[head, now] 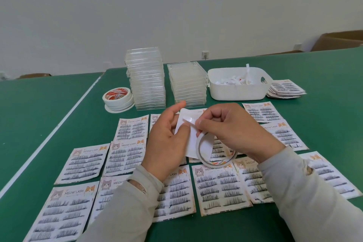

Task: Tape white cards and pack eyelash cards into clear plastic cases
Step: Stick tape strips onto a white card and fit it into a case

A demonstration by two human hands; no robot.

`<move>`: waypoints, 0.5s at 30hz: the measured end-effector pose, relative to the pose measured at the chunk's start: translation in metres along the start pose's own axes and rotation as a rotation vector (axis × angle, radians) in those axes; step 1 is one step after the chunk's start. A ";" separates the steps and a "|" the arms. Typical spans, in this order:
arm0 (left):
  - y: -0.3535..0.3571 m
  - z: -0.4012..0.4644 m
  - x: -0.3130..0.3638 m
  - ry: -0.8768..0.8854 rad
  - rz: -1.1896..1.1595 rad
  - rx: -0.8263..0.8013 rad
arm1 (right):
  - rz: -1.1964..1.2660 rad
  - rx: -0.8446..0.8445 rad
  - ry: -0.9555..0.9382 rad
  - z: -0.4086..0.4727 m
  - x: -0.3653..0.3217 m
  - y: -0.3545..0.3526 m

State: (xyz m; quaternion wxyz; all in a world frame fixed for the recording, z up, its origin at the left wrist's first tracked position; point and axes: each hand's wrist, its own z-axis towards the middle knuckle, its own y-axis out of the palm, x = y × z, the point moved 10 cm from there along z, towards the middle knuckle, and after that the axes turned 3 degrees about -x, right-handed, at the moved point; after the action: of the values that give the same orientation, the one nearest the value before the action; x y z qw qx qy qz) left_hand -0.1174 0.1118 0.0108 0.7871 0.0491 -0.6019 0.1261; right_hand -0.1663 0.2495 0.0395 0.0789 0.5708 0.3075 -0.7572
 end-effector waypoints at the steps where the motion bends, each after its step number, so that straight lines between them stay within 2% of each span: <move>1: 0.000 0.000 0.000 0.002 0.002 -0.002 | -0.010 0.005 -0.002 0.000 -0.001 -0.001; 15: 0.002 -0.004 0.007 0.034 0.062 -0.012 | -0.100 0.016 0.004 0.001 0.002 -0.005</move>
State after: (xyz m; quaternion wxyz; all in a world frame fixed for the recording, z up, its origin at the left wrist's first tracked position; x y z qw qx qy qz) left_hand -0.1122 0.1156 0.0162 0.7932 0.0236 -0.5904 0.1473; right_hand -0.1698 0.2535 0.0394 0.0355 0.5568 0.3297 -0.7616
